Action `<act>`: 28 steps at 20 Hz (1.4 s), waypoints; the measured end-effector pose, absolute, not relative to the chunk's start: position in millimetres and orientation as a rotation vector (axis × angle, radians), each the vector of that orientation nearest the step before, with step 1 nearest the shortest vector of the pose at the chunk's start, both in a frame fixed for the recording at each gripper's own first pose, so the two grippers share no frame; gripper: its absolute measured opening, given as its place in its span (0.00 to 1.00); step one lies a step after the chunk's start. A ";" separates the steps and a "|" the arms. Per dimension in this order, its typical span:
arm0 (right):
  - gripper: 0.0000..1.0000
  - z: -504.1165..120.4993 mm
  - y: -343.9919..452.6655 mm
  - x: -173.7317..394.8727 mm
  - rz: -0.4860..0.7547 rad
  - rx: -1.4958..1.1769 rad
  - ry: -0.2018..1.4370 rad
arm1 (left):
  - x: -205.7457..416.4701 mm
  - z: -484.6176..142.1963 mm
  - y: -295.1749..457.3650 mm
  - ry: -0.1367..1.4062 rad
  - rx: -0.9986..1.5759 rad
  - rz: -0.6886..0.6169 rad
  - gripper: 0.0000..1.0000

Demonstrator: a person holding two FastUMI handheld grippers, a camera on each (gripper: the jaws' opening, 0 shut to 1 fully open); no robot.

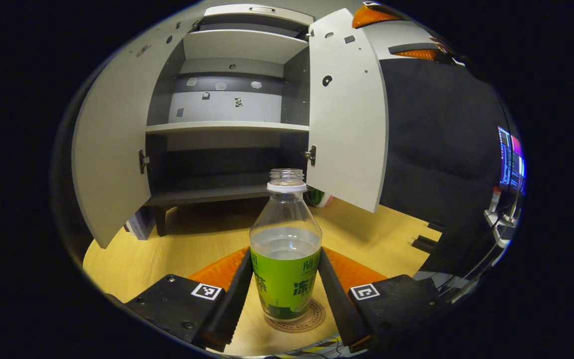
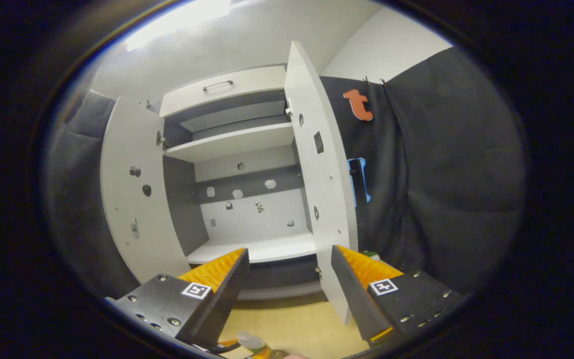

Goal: Grasp the bottle in the cabinet with the left hand and place it on the coaster, then close the right door with the right hand and the left door with the left hand.

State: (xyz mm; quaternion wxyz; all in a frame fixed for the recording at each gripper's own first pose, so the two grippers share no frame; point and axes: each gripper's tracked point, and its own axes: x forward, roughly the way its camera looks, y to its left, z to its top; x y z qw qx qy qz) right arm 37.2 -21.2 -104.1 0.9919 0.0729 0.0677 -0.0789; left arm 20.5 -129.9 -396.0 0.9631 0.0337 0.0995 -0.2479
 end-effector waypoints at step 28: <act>0.99 -87.3 -114.8 11.6 -0.251 0.148 0.089 | 2.8 -247.0 -159.3 0.177 0.048 -0.613 0.88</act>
